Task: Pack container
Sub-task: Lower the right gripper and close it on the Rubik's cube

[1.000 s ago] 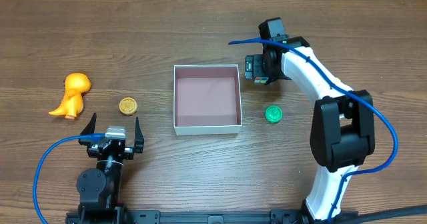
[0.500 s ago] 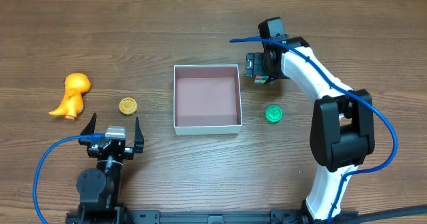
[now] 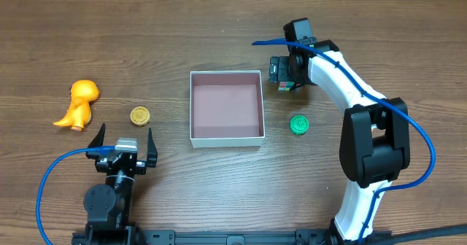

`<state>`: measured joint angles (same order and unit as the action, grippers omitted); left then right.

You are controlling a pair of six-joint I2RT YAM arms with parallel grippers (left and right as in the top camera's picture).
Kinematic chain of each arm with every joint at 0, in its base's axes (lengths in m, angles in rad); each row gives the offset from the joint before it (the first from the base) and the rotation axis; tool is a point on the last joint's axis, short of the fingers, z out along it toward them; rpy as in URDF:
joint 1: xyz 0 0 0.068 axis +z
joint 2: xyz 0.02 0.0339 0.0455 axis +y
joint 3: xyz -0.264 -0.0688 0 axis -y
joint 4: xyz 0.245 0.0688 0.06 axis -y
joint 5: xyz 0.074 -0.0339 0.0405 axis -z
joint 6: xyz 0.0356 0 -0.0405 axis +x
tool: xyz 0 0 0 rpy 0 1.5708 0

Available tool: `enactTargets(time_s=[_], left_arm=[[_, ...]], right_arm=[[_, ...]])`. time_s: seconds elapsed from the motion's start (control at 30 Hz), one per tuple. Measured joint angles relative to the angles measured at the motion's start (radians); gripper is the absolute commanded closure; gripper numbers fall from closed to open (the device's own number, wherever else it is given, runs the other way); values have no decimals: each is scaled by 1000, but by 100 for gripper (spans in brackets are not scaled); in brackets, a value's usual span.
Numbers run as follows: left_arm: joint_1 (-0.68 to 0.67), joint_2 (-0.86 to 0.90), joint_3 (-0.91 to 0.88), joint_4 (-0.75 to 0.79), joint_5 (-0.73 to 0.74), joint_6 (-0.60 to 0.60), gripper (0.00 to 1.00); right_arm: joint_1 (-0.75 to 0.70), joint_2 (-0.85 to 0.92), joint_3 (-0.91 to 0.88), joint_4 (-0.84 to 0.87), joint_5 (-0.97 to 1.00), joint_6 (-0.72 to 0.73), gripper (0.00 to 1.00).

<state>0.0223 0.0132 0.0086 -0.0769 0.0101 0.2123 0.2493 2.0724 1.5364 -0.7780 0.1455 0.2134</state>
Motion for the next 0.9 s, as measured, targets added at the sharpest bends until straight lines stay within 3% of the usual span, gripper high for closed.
enactTargets(time_s=[0.4,0.9], left_arm=[[0,0,0,0,0,0,0],[0,0,0,0,0,0,0]], right_arm=[[0,0,0,0,-11,-72,0],[0,0,0,9,-11,-41,0]])
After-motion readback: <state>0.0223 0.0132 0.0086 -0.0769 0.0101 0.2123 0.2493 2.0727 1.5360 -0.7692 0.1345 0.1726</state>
